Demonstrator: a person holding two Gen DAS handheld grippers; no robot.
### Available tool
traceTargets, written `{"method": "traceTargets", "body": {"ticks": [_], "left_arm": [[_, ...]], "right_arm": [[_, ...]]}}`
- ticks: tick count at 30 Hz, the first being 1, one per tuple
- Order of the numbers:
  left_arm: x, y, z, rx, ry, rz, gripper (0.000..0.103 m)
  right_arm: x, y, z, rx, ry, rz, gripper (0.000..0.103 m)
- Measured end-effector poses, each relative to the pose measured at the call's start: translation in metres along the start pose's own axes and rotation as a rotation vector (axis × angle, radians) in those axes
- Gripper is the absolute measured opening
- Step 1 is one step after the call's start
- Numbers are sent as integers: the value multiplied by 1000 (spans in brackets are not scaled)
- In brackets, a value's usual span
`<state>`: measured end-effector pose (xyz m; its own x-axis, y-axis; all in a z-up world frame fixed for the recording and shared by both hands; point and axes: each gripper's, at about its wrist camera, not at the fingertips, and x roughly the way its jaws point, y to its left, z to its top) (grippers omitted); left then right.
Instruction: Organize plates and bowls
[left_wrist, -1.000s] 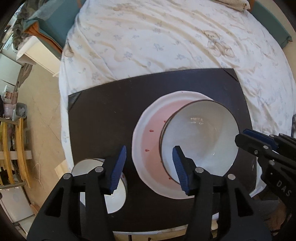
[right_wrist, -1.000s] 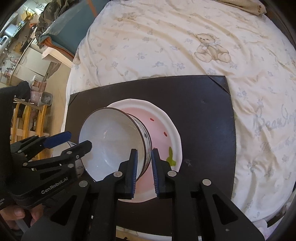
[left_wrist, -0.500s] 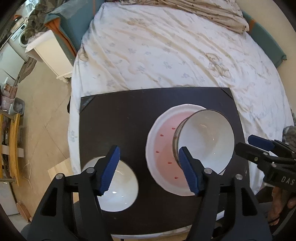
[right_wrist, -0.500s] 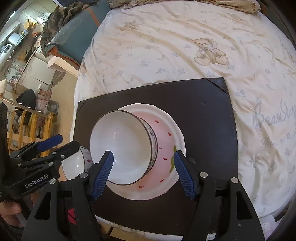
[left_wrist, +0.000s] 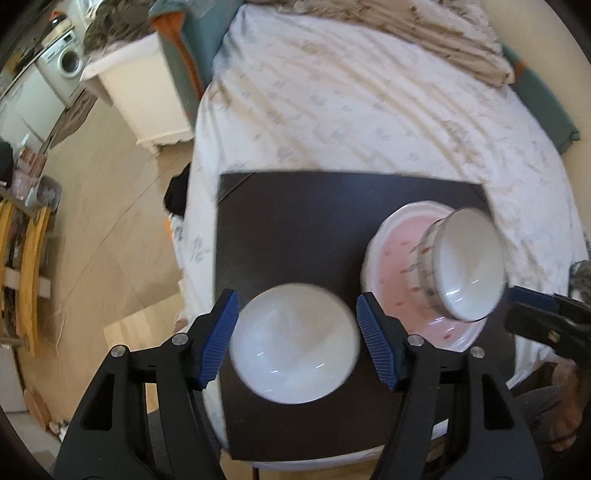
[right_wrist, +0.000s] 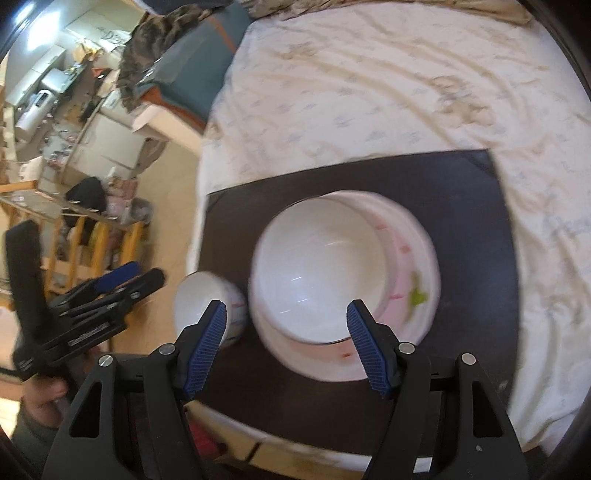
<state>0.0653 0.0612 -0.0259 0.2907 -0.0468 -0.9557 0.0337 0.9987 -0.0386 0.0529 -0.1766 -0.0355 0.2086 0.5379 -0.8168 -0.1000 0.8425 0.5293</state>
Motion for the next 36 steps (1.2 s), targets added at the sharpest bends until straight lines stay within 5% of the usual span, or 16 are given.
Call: {"method": "traceTargets", "body": {"ticks": [7, 15, 19, 36], "left_arm": [[34, 38, -16, -93, 89, -2, 63], [53, 52, -28, -108, 154, -2, 62], [61, 52, -32, -101, 183, -34, 40], [88, 50, -37, -85, 255, -2, 11]], "right_arm": [[52, 48, -11, -2, 112, 126, 67], [124, 69, -21, -42, 207, -42, 42], [137, 70, -19, -57, 218, -60, 37], [168, 67, -19, -142, 257, -141, 14]]}}
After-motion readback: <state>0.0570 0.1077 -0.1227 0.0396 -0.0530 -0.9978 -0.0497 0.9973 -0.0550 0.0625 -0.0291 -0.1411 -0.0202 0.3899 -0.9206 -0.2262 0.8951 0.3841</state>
